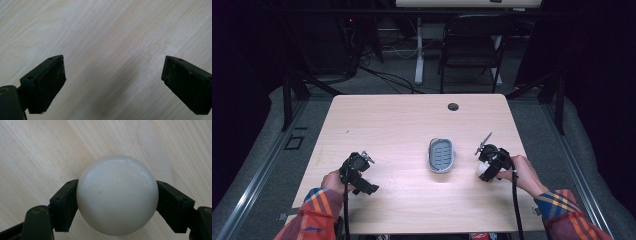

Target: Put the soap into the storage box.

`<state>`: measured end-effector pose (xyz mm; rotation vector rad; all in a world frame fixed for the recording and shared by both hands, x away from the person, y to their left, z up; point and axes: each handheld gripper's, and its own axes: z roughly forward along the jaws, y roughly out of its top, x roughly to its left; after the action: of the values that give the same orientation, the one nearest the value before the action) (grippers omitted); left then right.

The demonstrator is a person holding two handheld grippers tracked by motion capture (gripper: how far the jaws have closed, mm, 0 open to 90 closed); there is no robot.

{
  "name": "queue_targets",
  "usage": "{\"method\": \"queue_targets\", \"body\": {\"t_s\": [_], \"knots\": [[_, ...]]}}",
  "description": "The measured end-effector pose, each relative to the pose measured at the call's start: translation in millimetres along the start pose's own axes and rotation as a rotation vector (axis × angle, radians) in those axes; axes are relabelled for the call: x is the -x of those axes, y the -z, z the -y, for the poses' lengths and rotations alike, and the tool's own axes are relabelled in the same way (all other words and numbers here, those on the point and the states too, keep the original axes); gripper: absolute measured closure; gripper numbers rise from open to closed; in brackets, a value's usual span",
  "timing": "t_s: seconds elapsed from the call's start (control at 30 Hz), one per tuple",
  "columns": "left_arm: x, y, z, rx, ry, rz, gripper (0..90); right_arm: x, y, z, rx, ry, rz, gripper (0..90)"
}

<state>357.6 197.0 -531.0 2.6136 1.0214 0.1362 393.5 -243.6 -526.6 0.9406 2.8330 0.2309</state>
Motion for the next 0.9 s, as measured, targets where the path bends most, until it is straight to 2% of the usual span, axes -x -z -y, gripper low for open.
{"method": "queue_targets", "body": {"t_s": [0.03, 0.07, 0.2, 0.23, 0.3, 0.33, 0.37, 0.4, 0.5, 0.63, 0.7, 0.77, 0.8, 0.9], "knots": [[0.0, 0.0, -0.1, -0.001, 0.000, 0.000, 5.2, 0.3, 0.0, -1.0, -0.002, 0.001, -0.001, 23.7], [0.0, -0.1, -0.1, -0.001, -0.001, 0.000, 5.2, 0.7, 0.6, -2.8, -0.012, 0.014, 0.018, 23.7], [0.2, 0.2, 0.0, -0.001, -0.003, 0.001, 5.3, -0.2, -0.4, -6.7, 0.011, 0.007, 0.014, 23.7], [0.3, 0.1, 0.1, -0.001, -0.001, 0.002, 5.3, 0.3, 0.2, -8.4, -0.002, 0.020, 0.019, 23.7], [0.3, -0.1, 0.2, -0.002, 0.001, 0.002, 5.3, -0.9, -1.0, -9.5, 0.014, 0.012, 0.021, 23.7], [0.4, -0.2, 0.1, -0.003, 0.000, 0.001, 5.3, -0.6, -0.6, -10.8, 0.006, 0.022, 0.023, 23.7], [0.5, -0.3, 0.1, -0.004, 0.001, 0.001, 5.3, -1.8, -1.5, -11.5, 0.020, 0.008, 0.016, 23.7], [0.5, -0.2, 0.1, -0.004, 0.000, 0.001, 5.3, -0.5, -0.3, -13.3, 0.002, 0.026, 0.025, 23.7], [0.7, -0.7, 0.1, -0.004, 0.001, 0.002, 5.4, -0.3, -1.5, -16.3, 0.012, 0.016, 0.021, 23.7], [0.8, -0.7, 0.1, -0.007, 0.000, 0.003, 5.4, 1.1, -0.2, -22.7, 0.005, 0.028, 0.036, 23.7], [0.7, -0.7, 0.5, -0.004, 0.001, 0.001, 5.4, 1.7, -0.3, -26.6, 0.012, 0.029, 0.033, 23.7], [0.6, -0.5, 0.5, -0.005, -0.002, -0.001, 5.4, 2.3, 0.7, -28.6, -0.004, 0.041, 0.036, 23.7], [0.7, -0.5, 0.6, -0.004, -0.003, -0.001, 5.4, 1.3, -0.8, -29.2, 0.015, 0.027, 0.028, 23.7], [0.7, -0.3, 0.6, -0.006, -0.006, -0.002, 5.4, 1.5, -1.1, -32.4, 0.017, 0.033, 0.028, 23.7]]}}
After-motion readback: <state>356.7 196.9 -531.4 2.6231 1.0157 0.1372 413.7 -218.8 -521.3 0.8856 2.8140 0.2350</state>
